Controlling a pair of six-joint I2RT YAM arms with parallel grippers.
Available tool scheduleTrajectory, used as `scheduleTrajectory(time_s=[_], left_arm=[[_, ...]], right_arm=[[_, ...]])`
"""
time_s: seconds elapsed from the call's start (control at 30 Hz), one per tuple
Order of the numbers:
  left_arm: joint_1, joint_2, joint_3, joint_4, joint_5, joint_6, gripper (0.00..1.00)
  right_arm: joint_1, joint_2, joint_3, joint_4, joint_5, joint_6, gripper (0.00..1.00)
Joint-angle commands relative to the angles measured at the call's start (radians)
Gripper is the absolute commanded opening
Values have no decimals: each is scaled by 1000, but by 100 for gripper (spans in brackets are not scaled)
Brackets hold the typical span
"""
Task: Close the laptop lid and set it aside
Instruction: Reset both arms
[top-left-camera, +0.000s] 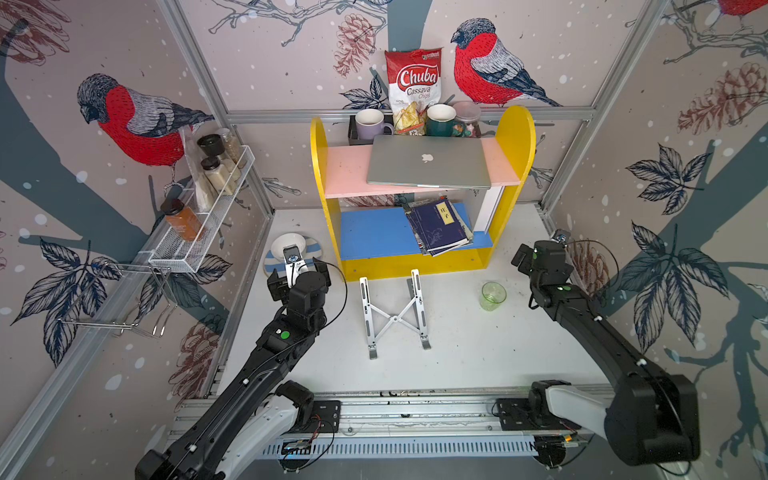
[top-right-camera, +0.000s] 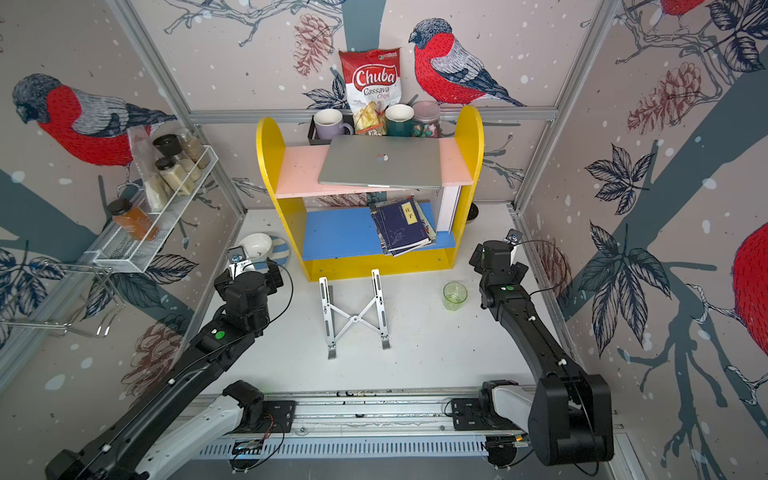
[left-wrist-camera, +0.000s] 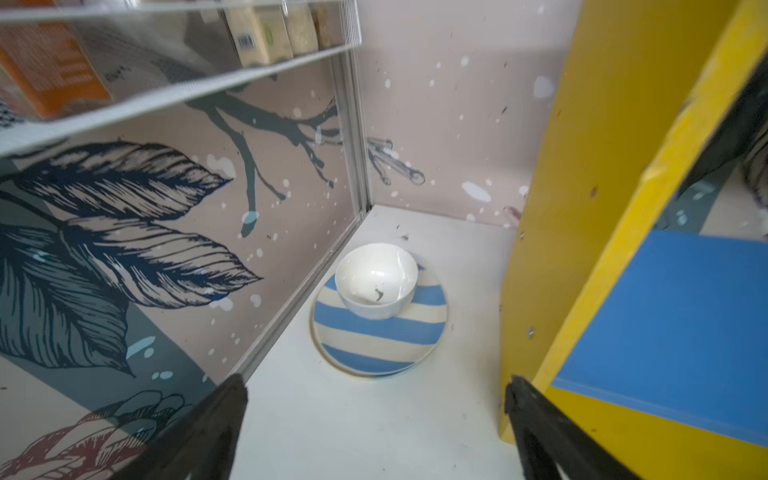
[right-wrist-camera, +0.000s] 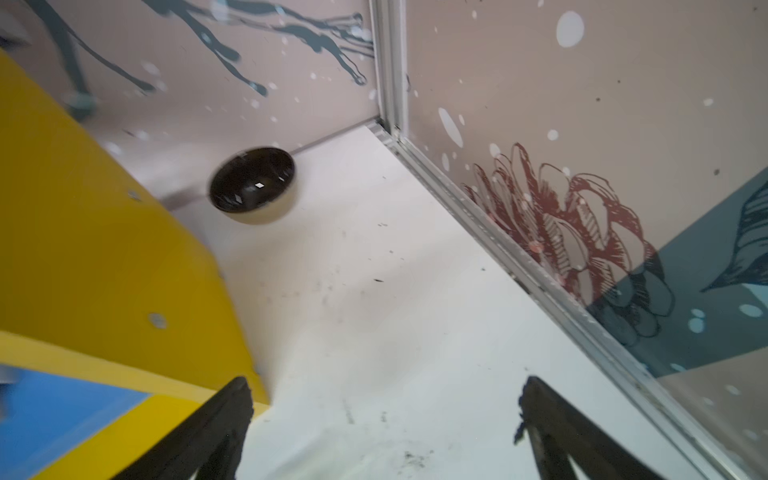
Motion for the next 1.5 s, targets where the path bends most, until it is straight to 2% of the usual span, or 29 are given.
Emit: scheduleTrajectory(time_s=[0.0, 0.17, 0.3, 0.4, 0.5, 0.6, 0.67, 0.73, 0.77, 0.87, 1.47], left_arm=[[72, 77, -42, 107, 115, 6, 96], [152, 252, -138, 354, 176, 31, 96], [163, 447, -205, 650, 197, 160, 95], [174, 544, -249, 854, 193, 241, 96], [196, 612, -261, 943, 227, 260, 96], [243, 719, -334, 1173, 282, 222, 96], [262, 756, -361, 1303, 297, 216, 96], [274, 708, -310, 1145, 308, 188, 96], [286, 712, -281, 1084, 318, 177, 96], [303, 718, -247, 1022, 330, 162, 96], [304, 722, -252, 1037, 332, 171, 97]], right_arm=[[-5, 34, -78, 204, 81, -119, 100], [-21, 108, -197, 414, 40, -132, 100], [-22, 147, -296, 655, -6, -163, 100], [-38, 170, -305, 727, -61, -143, 100], [-41, 227, -359, 868, -72, -140, 100], [-37, 285, -386, 968, -80, -151, 100], [-33, 300, -380, 963, -74, -156, 100], [-29, 289, -347, 890, -62, -150, 100], [-27, 297, -350, 911, -58, -155, 100], [-26, 294, -347, 899, -56, -154, 100], [-22, 296, -348, 902, -50, -159, 100]])
